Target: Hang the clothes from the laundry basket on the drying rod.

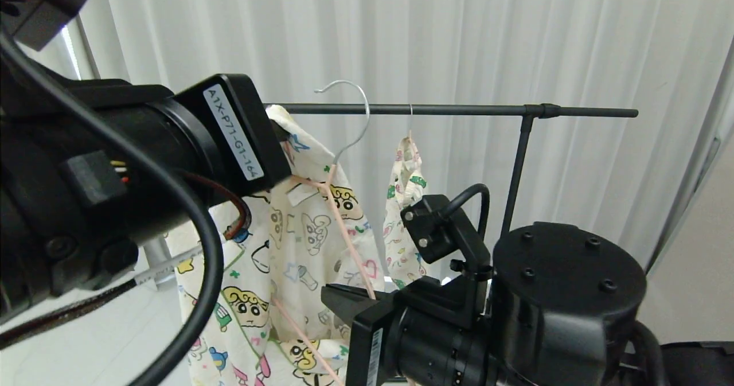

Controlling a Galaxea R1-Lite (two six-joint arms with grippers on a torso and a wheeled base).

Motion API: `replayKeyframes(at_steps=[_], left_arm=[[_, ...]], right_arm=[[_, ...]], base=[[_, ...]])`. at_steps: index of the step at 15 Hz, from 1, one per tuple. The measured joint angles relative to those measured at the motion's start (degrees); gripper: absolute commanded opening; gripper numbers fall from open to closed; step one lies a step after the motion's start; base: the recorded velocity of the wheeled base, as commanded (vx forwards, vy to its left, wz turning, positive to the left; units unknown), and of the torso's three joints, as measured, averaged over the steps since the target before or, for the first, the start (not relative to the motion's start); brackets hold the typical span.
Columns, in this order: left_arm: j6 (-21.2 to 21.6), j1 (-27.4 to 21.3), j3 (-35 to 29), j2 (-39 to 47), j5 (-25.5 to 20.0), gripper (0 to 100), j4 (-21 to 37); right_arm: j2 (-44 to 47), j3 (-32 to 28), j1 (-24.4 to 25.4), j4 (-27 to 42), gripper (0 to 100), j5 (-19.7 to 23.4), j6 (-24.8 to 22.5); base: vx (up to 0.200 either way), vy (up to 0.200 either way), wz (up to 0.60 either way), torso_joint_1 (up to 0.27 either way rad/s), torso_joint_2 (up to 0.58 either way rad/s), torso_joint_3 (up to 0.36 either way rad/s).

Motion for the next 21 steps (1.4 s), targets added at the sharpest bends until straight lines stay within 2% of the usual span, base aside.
replayKeyframes(at_steps=[2,5,9,12,15,18,21], left_arm=[[0.24,4.18,-0.6,-0.33,-3.18,0,0.0],[1.84,8.55,-0.51,-0.5,-4.28,0,0.0],[2.02,9.48,-0.22,0.05,-4.3,0,0.0],[2.11,9.51,-1.34,0.96,-4.25,0,-0.24],[3.29,6.36,-3.63,1.46,-4.24,0,-0.33],[3.23,-0.06,-2.67,1.54,-4.24,0,-0.24],[3.1,-2.99,-1.97,1.56,-4.24,0,-0.21]], right_arm=[[-2.85,3.25,-0.59,0.0,0,-0.06,-0.13],[-8.06,7.31,-1.88,0.0,0,-0.01,-0.22],[-13.18,9.33,-2.55,-0.02,0,0.51,-0.73],[-14.92,9.51,-1.85,0.0,0,2.68,-3.94],[-14.53,8.08,-1.72,0.02,0,2.66,-7.02],[-11.69,3.54,-2.16,-0.02,0,2.54,-9.14],[-7.89,-1.93,-2.6,-0.11,0,1.52,-10.14]], base=[[0.0,0.0,0.0,0.0,0.0,0.0],[0.0,0.0,0.0,0.0,0.0,0.0],[0.0,0.0,0.0,0.0,0.0,0.0],[0.0,0.0,0.0,0.0,0.0,0.0],[0.0,0.0,0.0,0.0,0.0,0.0],[0.0,0.0,0.0,0.0,0.0,0.0],[0.0,0.0,0.0,0.0,0.0,0.0]])
